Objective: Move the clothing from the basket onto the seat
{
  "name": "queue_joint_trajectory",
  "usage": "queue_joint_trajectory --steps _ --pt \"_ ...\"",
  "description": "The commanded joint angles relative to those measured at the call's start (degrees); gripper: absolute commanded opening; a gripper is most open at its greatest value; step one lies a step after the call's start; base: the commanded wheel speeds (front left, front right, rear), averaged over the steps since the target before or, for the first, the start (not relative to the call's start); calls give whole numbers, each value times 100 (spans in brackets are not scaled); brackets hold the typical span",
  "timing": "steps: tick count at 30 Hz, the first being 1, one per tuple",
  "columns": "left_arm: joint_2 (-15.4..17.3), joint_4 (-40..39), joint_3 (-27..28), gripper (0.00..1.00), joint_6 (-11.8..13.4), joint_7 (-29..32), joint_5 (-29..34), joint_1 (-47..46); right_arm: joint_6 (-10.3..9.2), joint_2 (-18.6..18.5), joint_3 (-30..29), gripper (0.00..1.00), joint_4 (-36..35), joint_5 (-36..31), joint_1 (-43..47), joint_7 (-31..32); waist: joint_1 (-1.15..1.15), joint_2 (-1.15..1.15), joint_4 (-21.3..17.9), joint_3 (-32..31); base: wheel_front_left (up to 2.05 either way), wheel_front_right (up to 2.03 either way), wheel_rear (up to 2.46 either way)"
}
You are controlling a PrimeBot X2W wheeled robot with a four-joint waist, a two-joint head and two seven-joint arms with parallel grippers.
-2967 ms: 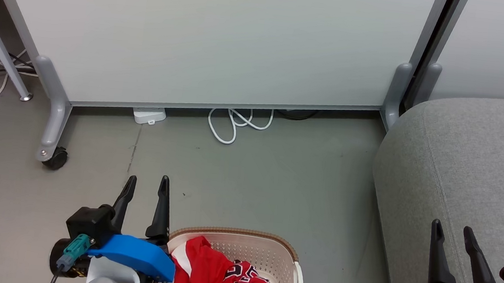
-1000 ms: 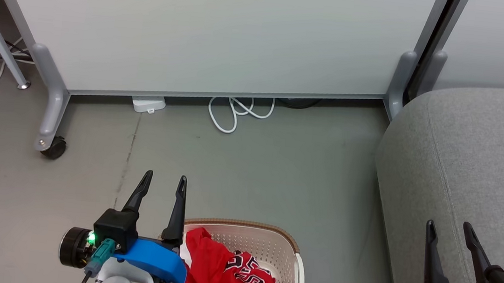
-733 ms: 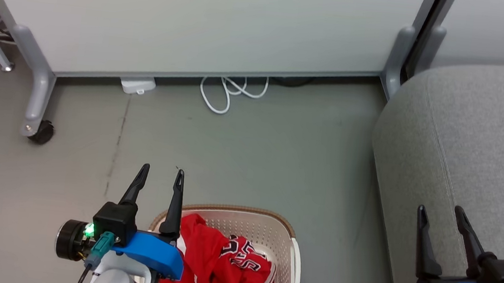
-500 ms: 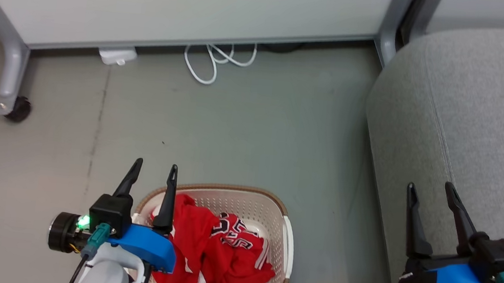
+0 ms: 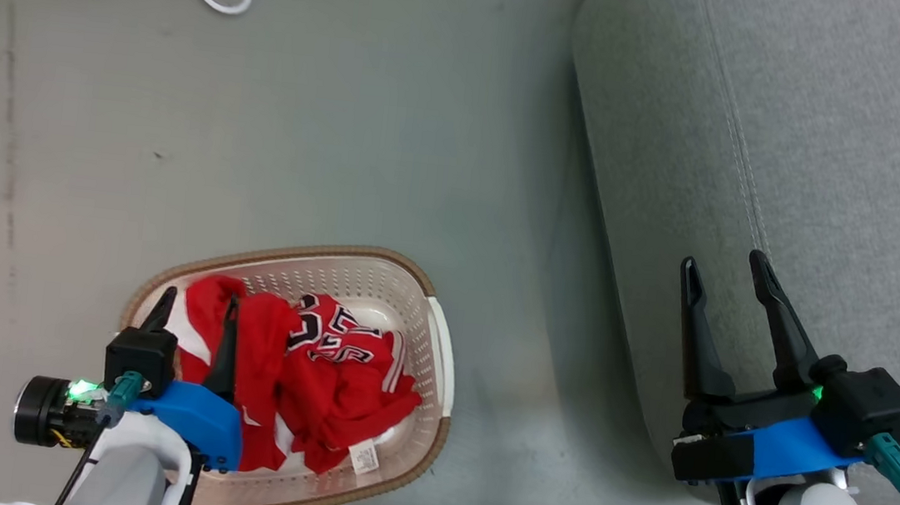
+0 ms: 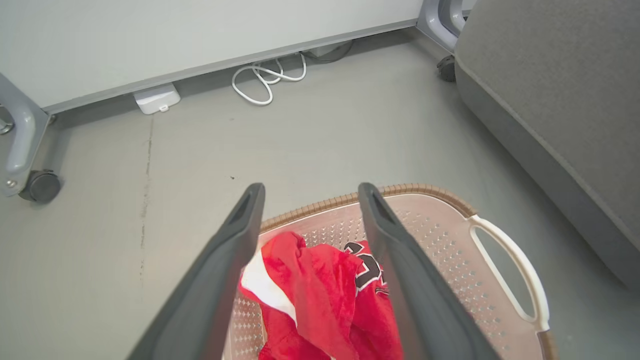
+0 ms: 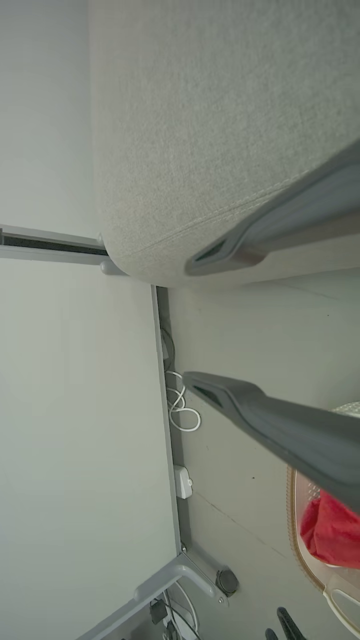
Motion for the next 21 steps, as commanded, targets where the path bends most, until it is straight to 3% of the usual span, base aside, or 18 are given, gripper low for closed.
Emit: queue_joint_trajectory --steps 1,21 --pt "78 131 35 100 34 -16 -5 -167 3 -11 48 100 -55 73 -114 -28 -1 0 -297 330 0 0 0" --pt "522 1279 298 100 431 173 -185 -839 3 -11 460 100 -338 607 -332 -30 -1 0 -944 1418 0 0 0"
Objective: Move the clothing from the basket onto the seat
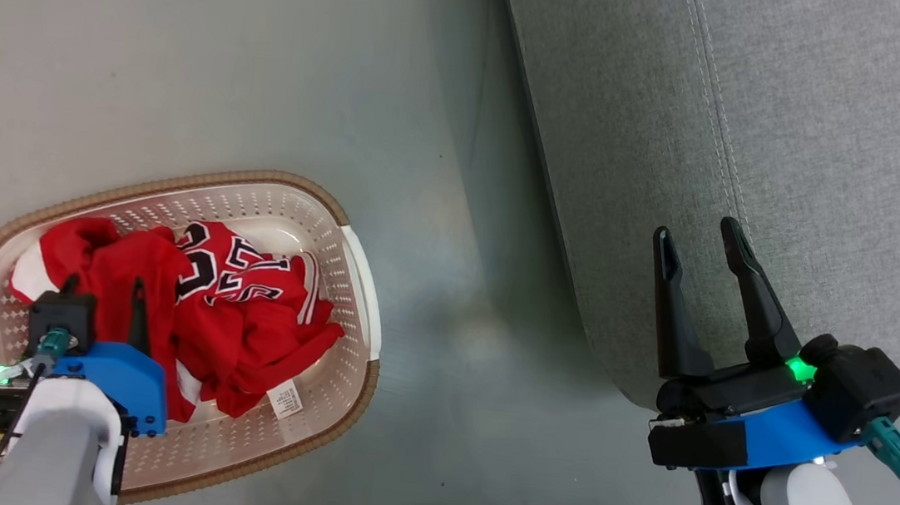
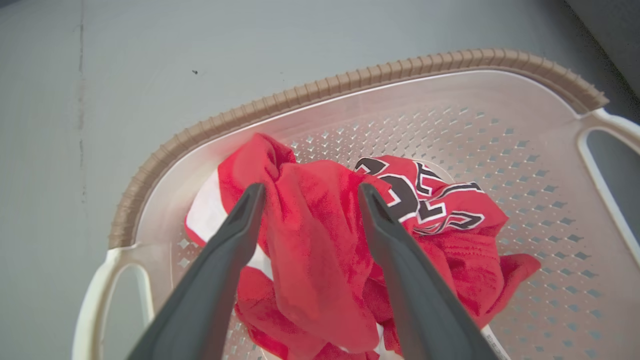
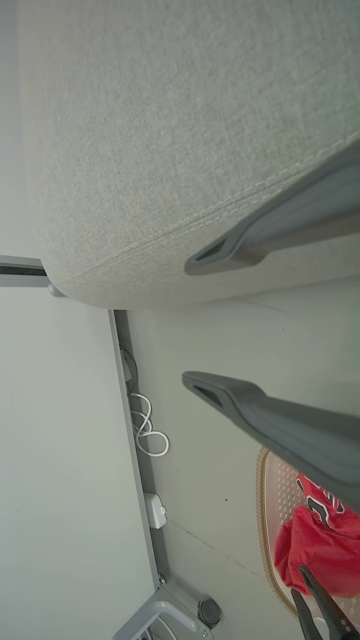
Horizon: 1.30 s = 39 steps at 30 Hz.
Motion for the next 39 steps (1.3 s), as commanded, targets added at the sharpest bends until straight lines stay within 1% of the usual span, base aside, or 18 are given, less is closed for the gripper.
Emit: queue_joint_trajectory --steps 1,6,10,19,27,28,30,31,39 --pt "88 71 44 100 69 16 -23 -129 3 -8 49 100 -33 61 -138 -28 -1 0 -93 125 0 0 0" --pt "189 274 65 100 160 27 -45 -214 3 -8 157 100 -50 162 -142 -28 -1 0 -177 270 0 0 0" --pt "228 385 83 100 174 38 -89 -279 3 -8 195 100 -52 199 -175 -28 -1 0 -221 358 0 0 0" --pt "286 732 79 100 113 -66 -182 -508 3 -8 299 100 -95 301 -251 -27 -1 0 -339 597 0 0 0" --pt "373 832 41 100 48 -112 -226 -597 3 -8 314 100 -98 332 -283 -27 -1 0 -379 690 0 0 0" --pt "380 859 19 55 38 -94 -211 -602 3 -8 319 100 -90 340 -282 -27 -1 0 -381 691 0 0 0" --pt "387 891 -25 9 25 -80 -189 -618 3 -8 324 100 -83 351 -272 -27 -1 0 -378 689 0 0 0" --pt "386 895 -40 0 20 -83 -191 -628 3 -8 324 100 -81 355 -271 -27 -1 0 -374 687 0 0 0" --pt "371 935 -107 0 -2 -117 -241 -661 3 -8 321 100 -77 358 -282 -27 -1 0 -337 677 0 0 0"
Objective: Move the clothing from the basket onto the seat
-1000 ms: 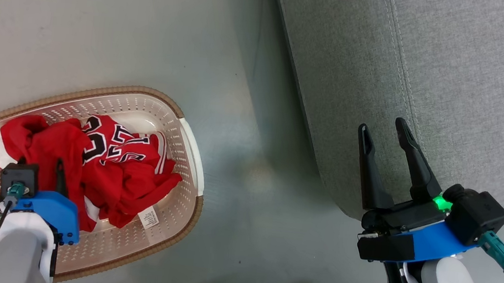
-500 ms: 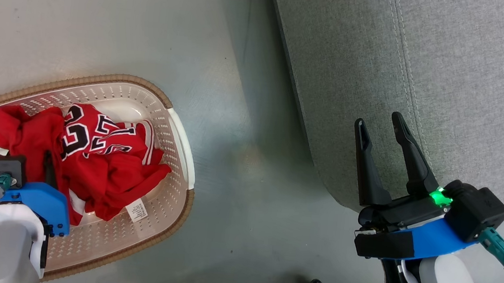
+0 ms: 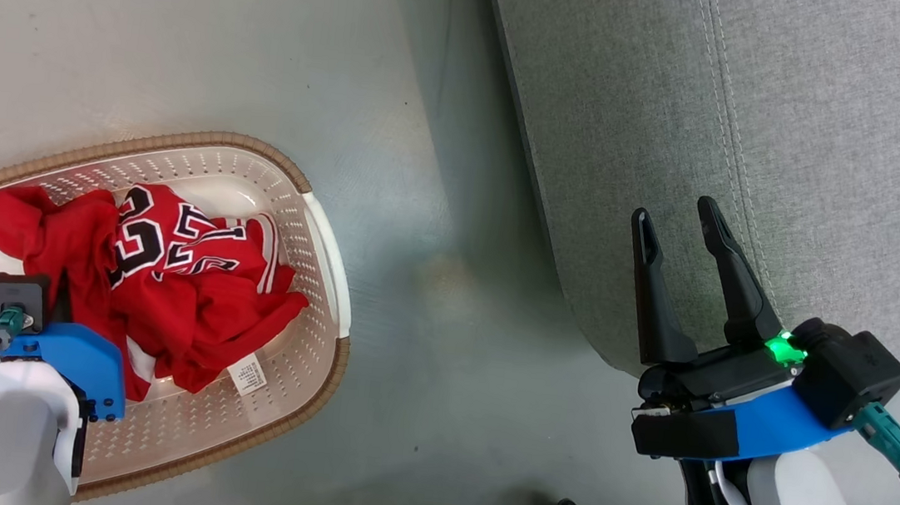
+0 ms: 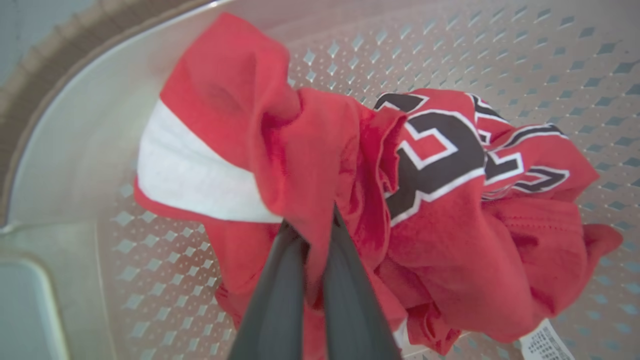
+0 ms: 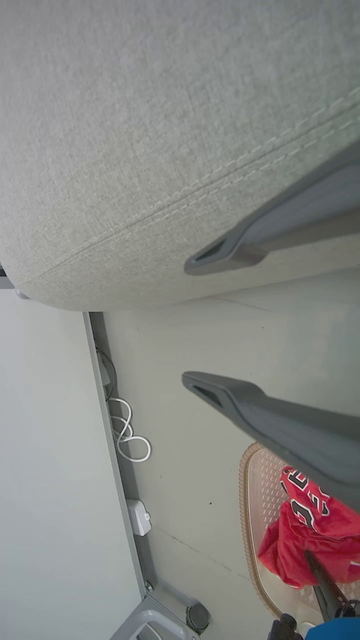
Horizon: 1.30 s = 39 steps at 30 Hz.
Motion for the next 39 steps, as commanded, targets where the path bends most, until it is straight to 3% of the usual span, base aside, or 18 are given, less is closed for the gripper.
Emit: queue_joint_trajectory --steps 1,16,34,39 --pt "11 9 -16 0 -29 -36 -27 -102 3 -8 -4 100 7 12 -75 -25 0 0 9 -5 0 0 0" --pt "-142 193 -239 0 -160 -65 -18 -238 3 -8 -53 100 58 -150 -128 -25 0 0 203 -214 0 0 0" --pt "-787 163 -739 0 -409 -97 157 -154 3 -10 -298 100 283 -685 112 -24 0 0 951 -1265 0 0 0" --pt "-1118 -113 -993 0 -295 -98 336 49 3 -10 -381 100 381 -881 214 -24 0 0 1243 -1690 0 0 0"
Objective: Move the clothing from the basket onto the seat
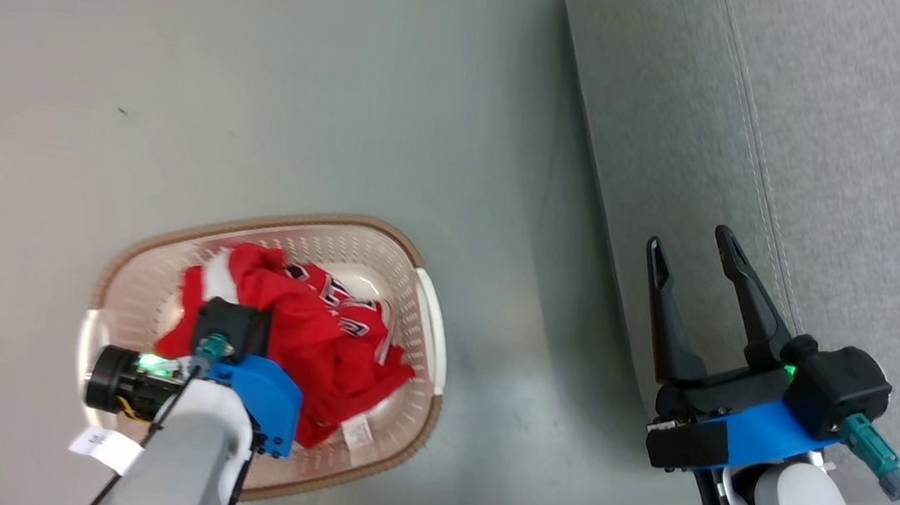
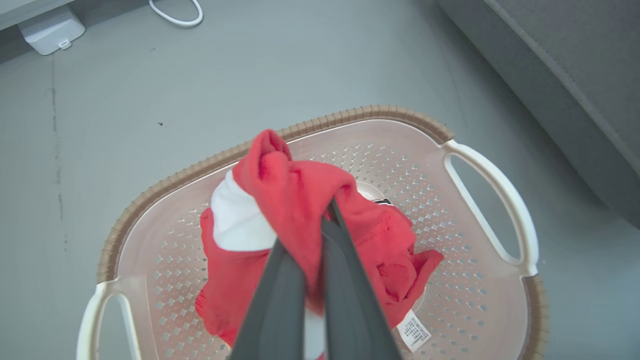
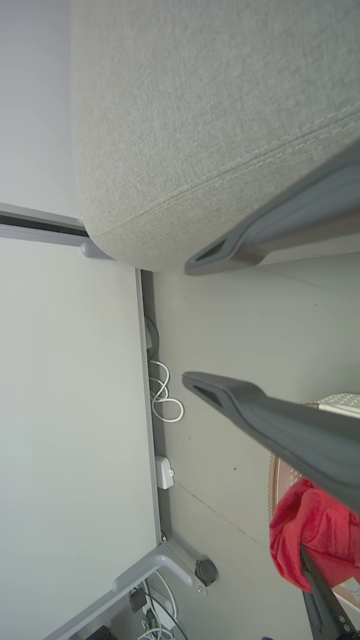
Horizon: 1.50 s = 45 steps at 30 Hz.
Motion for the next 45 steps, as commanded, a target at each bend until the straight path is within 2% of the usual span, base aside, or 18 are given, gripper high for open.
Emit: queue_joint_trajectory --steps 1,5,14,21,32,45 --pt "-16 -99 -66 0 2 -28 48 78 3 -13 -21 100 33 -80 100 -23 0 0 286 -366 0 0 0" --pt "-188 -293 -280 0 -102 -28 99 240 3 -15 -53 100 108 -173 176 -23 0 0 482 -755 0 0 0" --pt "-267 -535 -658 0 -251 -29 25 522 3 -14 -111 100 279 -318 478 -23 0 0 738 -1502 0 0 0" --pt "-264 -1027 -1223 0 -395 -29 -398 709 3 -14 -228 100 413 -380 806 -23 0 0 947 -2078 0 0 0" --pt "-266 -1580 -2046 0 -344 -29 -1088 611 3 -14 -209 100 452 -403 1155 85 0 0 1175 -2724 0 0 0" --pt "-264 -1961 -3157 0 -164 20 -2155 -167 3 -14 -82 100 381 -381 1427 247 0 0 1270 -3156 0 0 0"
